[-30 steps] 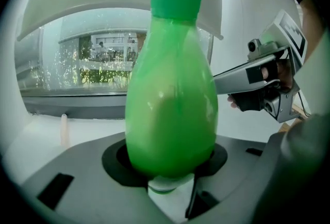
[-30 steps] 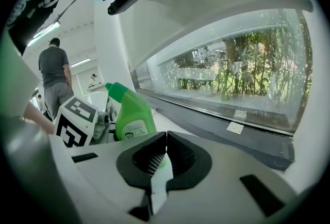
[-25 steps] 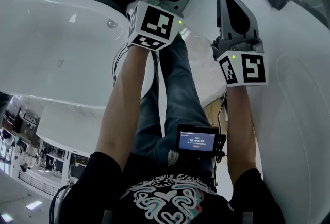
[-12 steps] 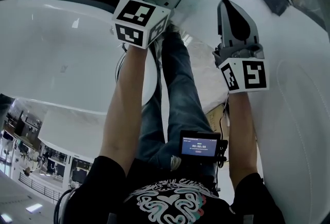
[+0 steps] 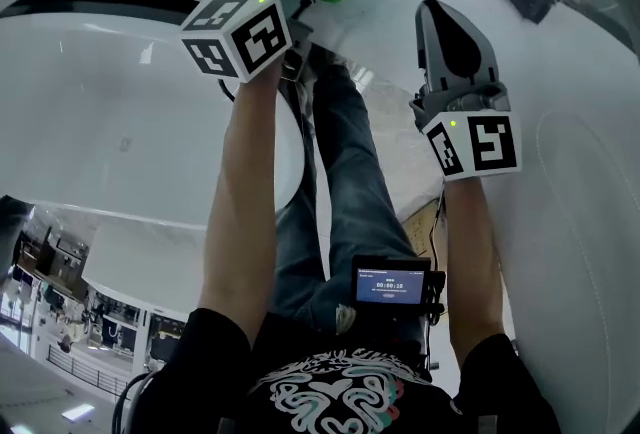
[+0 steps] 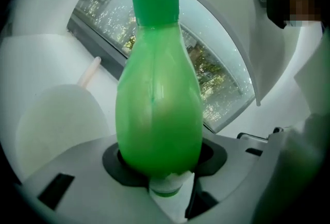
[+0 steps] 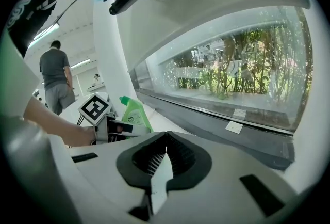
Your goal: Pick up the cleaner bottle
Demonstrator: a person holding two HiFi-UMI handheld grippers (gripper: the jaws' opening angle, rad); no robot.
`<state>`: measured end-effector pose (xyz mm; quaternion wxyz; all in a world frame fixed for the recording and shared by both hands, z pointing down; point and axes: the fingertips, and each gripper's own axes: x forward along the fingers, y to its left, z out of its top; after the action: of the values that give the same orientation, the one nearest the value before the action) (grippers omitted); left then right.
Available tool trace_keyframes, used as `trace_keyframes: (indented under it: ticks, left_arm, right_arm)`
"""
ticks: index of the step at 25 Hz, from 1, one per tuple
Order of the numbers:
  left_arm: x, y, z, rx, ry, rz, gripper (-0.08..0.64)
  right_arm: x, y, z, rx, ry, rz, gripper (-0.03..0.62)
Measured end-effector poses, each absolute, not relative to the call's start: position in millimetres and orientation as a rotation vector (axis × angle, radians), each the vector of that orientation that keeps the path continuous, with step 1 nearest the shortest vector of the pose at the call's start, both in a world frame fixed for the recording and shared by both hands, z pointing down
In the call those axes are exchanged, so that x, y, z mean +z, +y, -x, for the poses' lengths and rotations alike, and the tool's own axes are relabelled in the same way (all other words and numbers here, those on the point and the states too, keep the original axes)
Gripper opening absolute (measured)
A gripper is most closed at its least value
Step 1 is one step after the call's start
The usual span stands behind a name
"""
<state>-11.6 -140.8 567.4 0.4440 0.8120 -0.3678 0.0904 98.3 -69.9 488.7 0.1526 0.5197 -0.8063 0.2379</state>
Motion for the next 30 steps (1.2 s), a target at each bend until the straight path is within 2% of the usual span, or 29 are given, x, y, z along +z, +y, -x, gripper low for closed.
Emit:
trace_keyframes:
  ticks: [8, 17, 30]
  left_arm:
    - [579.4, -141.0, 26.5, -0.019, -0.89, -1.805, 0.202]
    - [578.1, -127.3, 7.4, -0.023, -0.758, -1.812, 0.199]
    - [532.9, -112.5, 15.2, -0.285, -0.698, -1.647, 0.199]
  right_arm:
    - [483.9, -70.6, -94.0, 0.704, -2.342, -1.485, 0.028]
    - [485.6, -67.8, -98.0, 0.702, -2.333, -1.489, 0.028]
    - [457.6, -66.1, -103.9, 0.711, -2.338, -1.538, 0.028]
